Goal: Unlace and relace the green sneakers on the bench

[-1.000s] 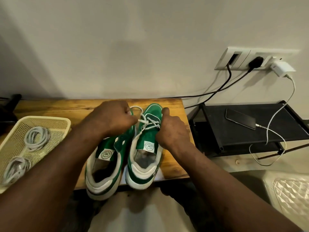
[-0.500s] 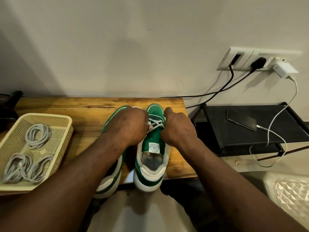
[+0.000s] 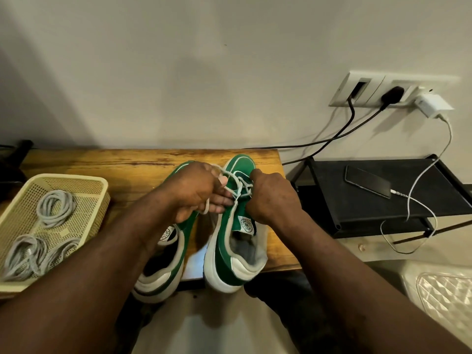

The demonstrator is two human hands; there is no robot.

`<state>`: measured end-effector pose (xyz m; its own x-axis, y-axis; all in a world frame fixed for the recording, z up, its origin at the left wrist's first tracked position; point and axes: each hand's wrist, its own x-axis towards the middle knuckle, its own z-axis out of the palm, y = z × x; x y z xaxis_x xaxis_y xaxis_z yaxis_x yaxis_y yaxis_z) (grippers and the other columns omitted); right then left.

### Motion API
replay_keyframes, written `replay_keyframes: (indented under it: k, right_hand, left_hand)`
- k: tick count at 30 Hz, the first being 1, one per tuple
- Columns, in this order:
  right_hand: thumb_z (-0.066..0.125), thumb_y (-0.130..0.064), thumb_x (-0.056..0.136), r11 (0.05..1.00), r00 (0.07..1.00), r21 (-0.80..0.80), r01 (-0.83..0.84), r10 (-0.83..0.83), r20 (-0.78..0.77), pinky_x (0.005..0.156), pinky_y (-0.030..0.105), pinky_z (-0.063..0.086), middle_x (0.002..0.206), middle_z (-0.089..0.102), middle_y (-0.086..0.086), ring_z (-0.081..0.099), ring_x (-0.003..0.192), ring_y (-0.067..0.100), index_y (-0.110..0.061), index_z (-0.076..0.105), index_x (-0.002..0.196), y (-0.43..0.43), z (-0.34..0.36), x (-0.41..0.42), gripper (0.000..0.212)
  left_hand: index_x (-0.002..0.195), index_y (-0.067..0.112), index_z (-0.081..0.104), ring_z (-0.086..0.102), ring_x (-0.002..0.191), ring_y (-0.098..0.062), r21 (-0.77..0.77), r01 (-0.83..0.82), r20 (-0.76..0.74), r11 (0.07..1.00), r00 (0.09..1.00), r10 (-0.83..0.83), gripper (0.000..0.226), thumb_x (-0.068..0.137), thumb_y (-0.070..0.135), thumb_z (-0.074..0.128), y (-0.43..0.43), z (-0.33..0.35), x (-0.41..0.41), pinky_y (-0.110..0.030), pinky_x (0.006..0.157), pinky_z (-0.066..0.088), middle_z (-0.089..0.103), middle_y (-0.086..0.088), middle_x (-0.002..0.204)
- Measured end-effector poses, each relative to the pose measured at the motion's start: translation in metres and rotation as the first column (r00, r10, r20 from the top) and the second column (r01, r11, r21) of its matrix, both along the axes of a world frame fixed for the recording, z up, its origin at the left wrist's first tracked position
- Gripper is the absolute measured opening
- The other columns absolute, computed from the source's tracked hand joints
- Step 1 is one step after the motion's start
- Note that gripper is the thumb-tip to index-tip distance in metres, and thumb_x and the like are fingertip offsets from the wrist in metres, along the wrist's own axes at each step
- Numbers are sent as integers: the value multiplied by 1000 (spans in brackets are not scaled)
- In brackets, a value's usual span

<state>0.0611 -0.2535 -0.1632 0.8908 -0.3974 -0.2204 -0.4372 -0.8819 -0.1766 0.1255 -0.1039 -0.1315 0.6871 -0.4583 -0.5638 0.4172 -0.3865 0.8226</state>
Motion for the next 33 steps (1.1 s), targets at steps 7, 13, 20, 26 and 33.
replay_keyframes:
  k: [7, 13, 20, 26, 33]
  right_hand:
    - [76, -32, 84, 999, 1000, 47, -21, 22, -13, 75, 38, 54, 99, 48, 3, 52, 88, 27, -21, 56, 131, -2, 9, -2, 52]
    - [77, -30, 85, 999, 999, 16, -50, 50, -10, 74, 38, 56, 112, 60, 7, 54, 89, 25, -22, 58, 129, -1, 17, -6, 49]
    - [79, -31, 85, 998, 998, 33, -57, 58, -7, 76, 39, 60, 114, 65, 6, 63, 95, 24, -24, 58, 130, -11, 13, -4, 50]
    - [77, -49, 88, 891, 985, 454, -22, -60, 164, 75, 31, 54, 102, 76, -4, 70, 95, 16, -30, 71, 114, -19, 17, 7, 33]
    - [72, -13, 93, 386, 926, 922, -33, -335, 173, 55, 26, 41, 68, 60, 0, 49, 57, 10, -5, 72, 91, -24, 32, 5, 8]
  left_hand:
    - [98, 9, 70, 77, 86, -37, 343, 45, 318, 938, 934, -161, 23, 96, 31, 74, 0, -12, 6, -57, 86, 63, 77, -17, 88]
    - [144, 37, 56, 70, 59, -20, 338, 135, 314, 931, 917, -247, 44, 107, 13, 53, -6, -27, 10, -29, 48, 55, 73, -8, 100]
    - [116, 28, 78, 67, 93, -6, 253, 54, 510, 966, 841, -181, 29, 94, 11, 74, -23, -23, 2, -22, 78, 52, 73, 10, 118]
    - [124, 16, 75, 70, 115, -8, -398, 70, 384, 915, 918, 97, 36, 97, -5, 64, -22, 11, 3, -17, 82, 56, 77, 3, 120]
    - [143, 17, 60, 63, 130, -22, -613, 5, 346, 790, 901, 262, 47, 100, 0, 59, -23, 18, 2, -31, 95, 55, 67, 1, 140]
